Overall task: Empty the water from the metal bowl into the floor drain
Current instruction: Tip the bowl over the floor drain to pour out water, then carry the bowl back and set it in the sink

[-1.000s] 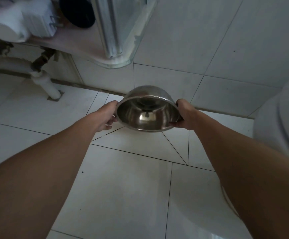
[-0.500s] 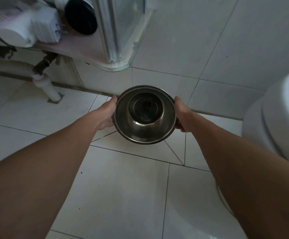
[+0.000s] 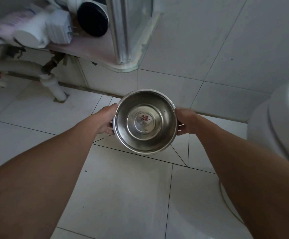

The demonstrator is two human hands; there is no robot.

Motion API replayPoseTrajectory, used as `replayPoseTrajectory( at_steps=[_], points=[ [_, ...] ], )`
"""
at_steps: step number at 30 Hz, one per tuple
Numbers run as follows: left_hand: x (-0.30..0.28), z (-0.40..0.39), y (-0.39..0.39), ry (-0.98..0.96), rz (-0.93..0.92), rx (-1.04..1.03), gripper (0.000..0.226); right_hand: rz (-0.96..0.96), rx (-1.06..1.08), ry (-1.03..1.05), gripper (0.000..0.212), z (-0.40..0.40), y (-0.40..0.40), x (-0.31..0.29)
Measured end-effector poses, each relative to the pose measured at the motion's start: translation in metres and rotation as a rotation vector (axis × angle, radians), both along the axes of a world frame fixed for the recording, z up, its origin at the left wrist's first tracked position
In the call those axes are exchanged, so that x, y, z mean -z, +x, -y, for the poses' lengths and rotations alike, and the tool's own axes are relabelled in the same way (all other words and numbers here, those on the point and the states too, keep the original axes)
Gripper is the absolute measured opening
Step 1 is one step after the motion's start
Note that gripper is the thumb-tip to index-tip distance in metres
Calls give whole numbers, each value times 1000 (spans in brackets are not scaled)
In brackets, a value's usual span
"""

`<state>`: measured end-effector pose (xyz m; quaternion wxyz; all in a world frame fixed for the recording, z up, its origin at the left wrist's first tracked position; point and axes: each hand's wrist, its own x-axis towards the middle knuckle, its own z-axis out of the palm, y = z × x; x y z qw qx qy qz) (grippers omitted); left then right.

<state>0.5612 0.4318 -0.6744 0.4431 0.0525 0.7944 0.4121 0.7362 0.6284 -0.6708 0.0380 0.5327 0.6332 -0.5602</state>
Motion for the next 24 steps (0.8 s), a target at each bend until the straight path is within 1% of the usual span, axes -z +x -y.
replayPoseTrajectory(
  at_steps=[2,5,9,16,20,24],
  points=[
    [1,2,-1,-13,-4,-2,41,-10,59,19,27,0,-1,3],
    [2,4,-2,-18,-50,-12,28,-23,125,58,21,1,-4,6],
    [4,15,-3,13,-113,-37,22,-29,72,100,26,7,-6,10],
    [4,32,-5,66,-164,-152,31,-86,13,102,24,16,-8,5],
    [5,35,1,78,-162,-238,21,-108,36,134,28,26,-7,7],
    [-2,52,18,81,-144,-339,27,-95,100,112,31,46,-1,-1]
  ],
)
